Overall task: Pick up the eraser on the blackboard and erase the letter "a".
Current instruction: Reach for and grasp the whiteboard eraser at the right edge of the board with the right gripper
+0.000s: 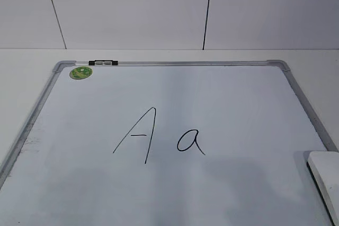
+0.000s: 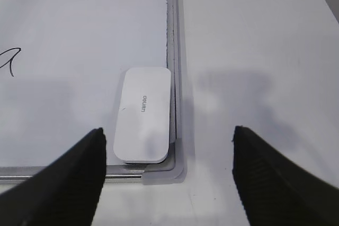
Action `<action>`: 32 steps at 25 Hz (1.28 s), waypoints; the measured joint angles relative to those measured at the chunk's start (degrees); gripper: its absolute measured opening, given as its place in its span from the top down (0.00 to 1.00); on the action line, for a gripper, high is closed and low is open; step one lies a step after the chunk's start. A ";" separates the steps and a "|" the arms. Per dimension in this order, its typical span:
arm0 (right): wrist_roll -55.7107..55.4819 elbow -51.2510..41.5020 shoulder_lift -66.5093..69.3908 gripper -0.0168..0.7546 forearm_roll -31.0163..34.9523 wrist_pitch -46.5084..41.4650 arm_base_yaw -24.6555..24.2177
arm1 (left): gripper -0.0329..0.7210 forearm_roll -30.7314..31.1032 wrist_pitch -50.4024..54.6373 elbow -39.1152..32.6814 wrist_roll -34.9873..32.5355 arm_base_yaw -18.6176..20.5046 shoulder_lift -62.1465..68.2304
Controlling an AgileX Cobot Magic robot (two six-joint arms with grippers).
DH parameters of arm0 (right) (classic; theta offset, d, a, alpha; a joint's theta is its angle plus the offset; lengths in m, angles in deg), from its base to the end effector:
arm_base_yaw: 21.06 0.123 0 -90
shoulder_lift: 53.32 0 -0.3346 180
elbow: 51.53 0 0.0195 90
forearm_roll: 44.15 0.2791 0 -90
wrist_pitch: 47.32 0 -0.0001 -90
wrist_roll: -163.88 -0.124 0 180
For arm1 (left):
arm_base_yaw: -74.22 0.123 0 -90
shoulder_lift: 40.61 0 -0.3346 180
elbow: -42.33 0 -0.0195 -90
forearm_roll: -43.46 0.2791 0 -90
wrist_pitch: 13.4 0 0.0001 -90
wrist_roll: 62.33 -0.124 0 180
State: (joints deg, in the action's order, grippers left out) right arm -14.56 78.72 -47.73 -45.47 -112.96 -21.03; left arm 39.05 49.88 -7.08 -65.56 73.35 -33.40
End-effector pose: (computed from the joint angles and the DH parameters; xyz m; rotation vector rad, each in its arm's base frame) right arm -0.0083 -0.0026 0.2665 -0.0268 2.1114 -0.0438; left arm -0.0025 -0.0085 0.2732 0.0802 2.0893 -0.0679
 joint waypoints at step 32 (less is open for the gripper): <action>0.00 1.44 3.04 0.21 -0.10 1.17 0.27 | 0.65 0.00 0.00 0.00 0.00 0.00 0.00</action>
State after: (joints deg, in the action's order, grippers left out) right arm -14.56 80.15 -44.69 -45.57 -111.79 -20.75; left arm 39.05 49.88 -7.08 -65.56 73.35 -33.40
